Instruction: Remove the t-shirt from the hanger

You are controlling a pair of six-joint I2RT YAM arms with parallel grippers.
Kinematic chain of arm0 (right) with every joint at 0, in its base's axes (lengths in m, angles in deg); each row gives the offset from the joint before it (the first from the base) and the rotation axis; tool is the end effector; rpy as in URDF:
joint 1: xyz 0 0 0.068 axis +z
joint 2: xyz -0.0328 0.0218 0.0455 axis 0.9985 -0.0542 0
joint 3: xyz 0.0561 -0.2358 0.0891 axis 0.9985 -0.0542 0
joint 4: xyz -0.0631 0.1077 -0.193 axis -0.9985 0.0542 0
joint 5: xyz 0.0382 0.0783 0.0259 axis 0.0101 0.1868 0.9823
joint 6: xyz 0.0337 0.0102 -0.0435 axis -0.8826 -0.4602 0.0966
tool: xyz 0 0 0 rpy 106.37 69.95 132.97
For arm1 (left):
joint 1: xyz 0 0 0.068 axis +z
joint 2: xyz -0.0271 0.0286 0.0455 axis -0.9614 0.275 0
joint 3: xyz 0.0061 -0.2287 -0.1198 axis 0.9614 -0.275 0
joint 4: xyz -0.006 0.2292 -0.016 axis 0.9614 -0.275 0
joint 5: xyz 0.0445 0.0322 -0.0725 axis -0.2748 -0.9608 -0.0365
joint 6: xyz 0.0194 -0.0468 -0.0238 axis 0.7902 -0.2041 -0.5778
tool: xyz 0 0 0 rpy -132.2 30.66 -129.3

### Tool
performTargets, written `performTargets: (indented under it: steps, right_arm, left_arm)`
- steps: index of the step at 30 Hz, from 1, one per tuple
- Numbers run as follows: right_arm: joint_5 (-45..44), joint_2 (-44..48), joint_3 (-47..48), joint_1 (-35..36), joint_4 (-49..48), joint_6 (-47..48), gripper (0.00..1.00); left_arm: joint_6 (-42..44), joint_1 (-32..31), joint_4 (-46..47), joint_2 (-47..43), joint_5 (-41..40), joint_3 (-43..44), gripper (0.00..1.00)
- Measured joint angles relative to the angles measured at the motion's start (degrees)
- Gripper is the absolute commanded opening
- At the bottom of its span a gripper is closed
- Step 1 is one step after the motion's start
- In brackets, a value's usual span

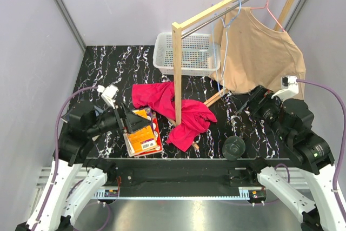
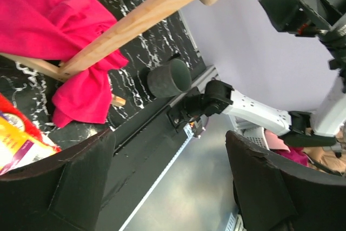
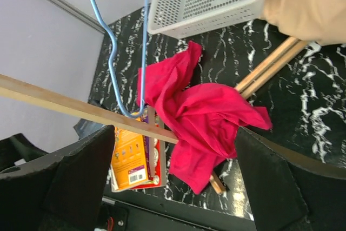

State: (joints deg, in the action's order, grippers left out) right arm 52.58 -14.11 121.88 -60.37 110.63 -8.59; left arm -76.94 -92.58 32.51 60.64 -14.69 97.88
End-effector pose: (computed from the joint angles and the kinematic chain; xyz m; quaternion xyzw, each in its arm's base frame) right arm 0.0713 0.0309 0.3881 0.1066 0.7784 0.2887 0.5472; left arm 0.0783 -0.0524 0.3323 0.0497 0.7854 -0.5136 0.3418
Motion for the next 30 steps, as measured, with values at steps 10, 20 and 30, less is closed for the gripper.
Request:
performTargets:
  steps: [10, 20, 30]
  right_arm:
    - [-4.04, -1.62, 4.13, 0.00, 4.31, 1.05, 1.00]
    - [-5.33, -1.64, 4.07, 0.00, 4.92, 2.58, 1.00]
    - [-6.08, 2.97, 1.68, 0.00, 4.76, 3.21, 1.00]
  left_arm:
    - [3.76, 0.00, -2.56, 3.21, -6.01, 2.12, 0.85]
    - [10.69, -2.25, 3.67, 26.18, -12.33, 6.23, 0.83]
    - [18.86, -7.06, 6.91, 60.17, -15.58, 18.71, 0.86]
